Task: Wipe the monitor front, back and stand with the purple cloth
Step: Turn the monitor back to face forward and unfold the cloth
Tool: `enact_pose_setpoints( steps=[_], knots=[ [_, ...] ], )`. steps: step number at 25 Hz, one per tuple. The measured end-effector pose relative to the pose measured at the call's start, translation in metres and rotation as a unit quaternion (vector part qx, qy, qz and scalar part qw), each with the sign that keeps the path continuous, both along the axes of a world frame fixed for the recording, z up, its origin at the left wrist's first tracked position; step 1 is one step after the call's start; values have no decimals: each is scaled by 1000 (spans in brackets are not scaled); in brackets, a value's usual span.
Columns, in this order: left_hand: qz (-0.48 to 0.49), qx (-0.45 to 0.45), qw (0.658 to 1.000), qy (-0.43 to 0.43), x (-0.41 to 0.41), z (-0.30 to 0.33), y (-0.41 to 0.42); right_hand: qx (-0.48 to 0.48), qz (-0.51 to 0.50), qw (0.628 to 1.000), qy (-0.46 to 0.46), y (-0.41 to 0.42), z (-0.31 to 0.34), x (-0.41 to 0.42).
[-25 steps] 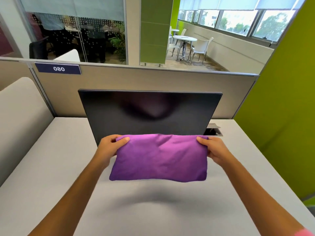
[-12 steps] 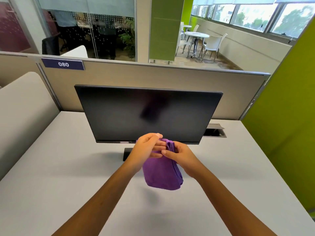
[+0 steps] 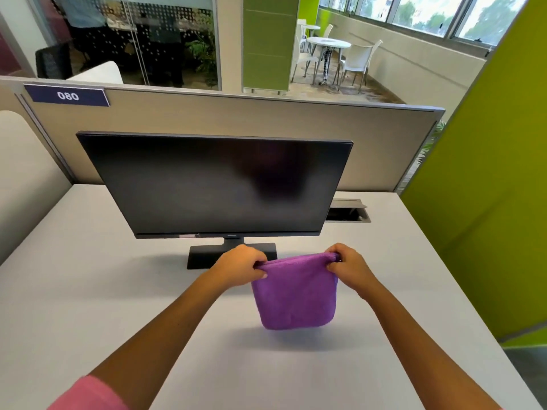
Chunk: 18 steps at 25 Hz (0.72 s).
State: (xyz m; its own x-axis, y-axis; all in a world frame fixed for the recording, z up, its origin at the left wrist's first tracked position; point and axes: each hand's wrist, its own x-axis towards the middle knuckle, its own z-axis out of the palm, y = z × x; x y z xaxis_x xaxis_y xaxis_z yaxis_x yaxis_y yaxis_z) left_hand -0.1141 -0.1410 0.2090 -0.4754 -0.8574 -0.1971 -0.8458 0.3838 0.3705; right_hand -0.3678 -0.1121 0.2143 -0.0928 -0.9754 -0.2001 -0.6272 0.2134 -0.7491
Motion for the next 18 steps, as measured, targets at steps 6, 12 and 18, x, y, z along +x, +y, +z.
enact_pose_setpoints(
  steps=[6,12,18],
  knots=[
    [-9,-184,976,119,-70,-54,20,-116,-63,984,123,14,-43,-69],
    [-94,-53,994,-27,-85,-144,90,87,29,955,282,79,-133,-93],
    [-96,72,980,-159,-82,-176,108,91,144,934,314,101,-163,-60]
  ],
)
